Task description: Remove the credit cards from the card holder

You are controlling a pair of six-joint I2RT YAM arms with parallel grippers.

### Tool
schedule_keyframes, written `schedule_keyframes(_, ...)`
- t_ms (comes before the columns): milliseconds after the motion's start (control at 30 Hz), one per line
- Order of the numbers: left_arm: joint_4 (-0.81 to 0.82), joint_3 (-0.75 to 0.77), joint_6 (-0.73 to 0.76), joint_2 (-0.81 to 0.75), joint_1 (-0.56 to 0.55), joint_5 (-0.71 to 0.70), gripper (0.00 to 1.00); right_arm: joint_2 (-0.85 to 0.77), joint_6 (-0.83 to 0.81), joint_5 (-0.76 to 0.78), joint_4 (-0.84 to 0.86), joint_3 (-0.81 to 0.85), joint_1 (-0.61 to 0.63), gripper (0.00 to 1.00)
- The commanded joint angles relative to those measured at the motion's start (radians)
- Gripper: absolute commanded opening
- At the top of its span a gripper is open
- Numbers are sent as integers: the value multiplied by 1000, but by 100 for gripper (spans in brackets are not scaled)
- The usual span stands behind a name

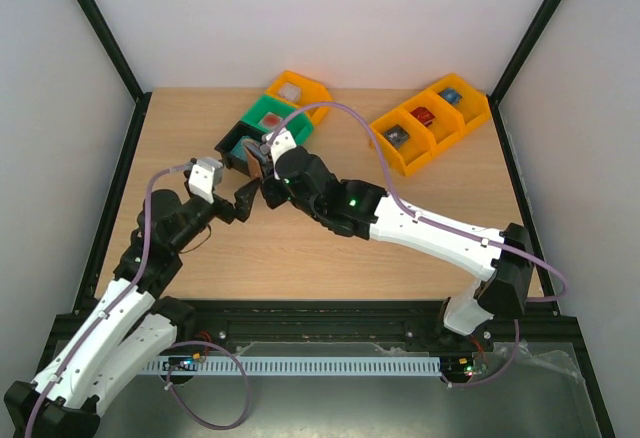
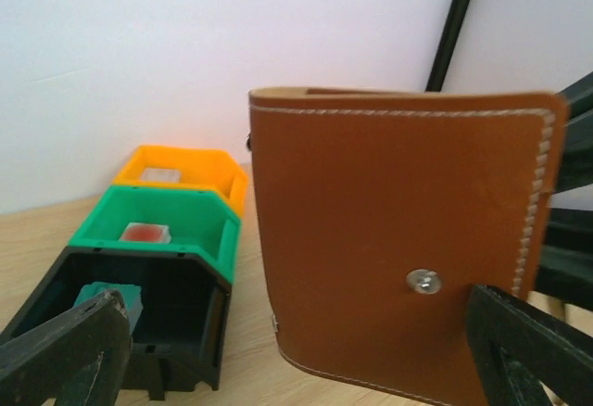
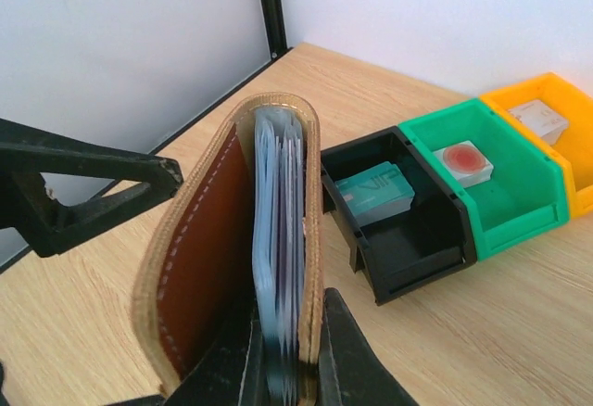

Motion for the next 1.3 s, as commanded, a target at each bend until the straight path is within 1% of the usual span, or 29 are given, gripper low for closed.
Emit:
schedule_keyframes(0,22,-9,23,12,0,-82,99,11,-24,-8,3,51,20,2)
schedule_keyframes(67,16,-6,27,13,0,-97,99,10,-27,-18,3,54,22,2)
schedule_keyframes(100,12,-5,30,8,0,-82,99,9,-24,-8,2,53,22,2)
schedule_keyframes(233,7,-2,67,-18,-3,83,99,25,-8,33,-7,64,22,1)
schedule_keyframes(333,16,10,91,-23,-15,135,99,46,11,-8,-13,92,21,2)
schedule_keyframes(400,16,20,124,-23,-28,141,99,56,20,-27,-10,100,22,2)
schedule_keyframes(500,17,37,132,-7,-37,74,99,60,23,-41,-9,105,21,2)
schedule_keyframes(633,7,41,118,14,-33,-134,99,46,10,-65,0,97,21,2)
schedule_keyframes(700,-7,38,125,16,-26,-209,99,40,3,-66,0,94,21,2)
schedule_keyframes(800,-39,40,116,24,-5,-268,94,32,-14,-69,1,91,21,2)
schedule_keyframes(967,-97,45,67,-2,44,-253,82,3,-51,-92,-2,79,10,2)
schedule_keyframes(1067,-126,41,46,-27,70,-172,76,-37,-97,-177,13,46,-15,2)
schedule_keyframes(1167,-140,43,17,-44,87,-73,70,-72,-124,-287,15,24,-47,2)
schedule_keyframes(1267,-144,46,-12,-50,105,-11,64,-108,-144,-416,12,4,-85,2)
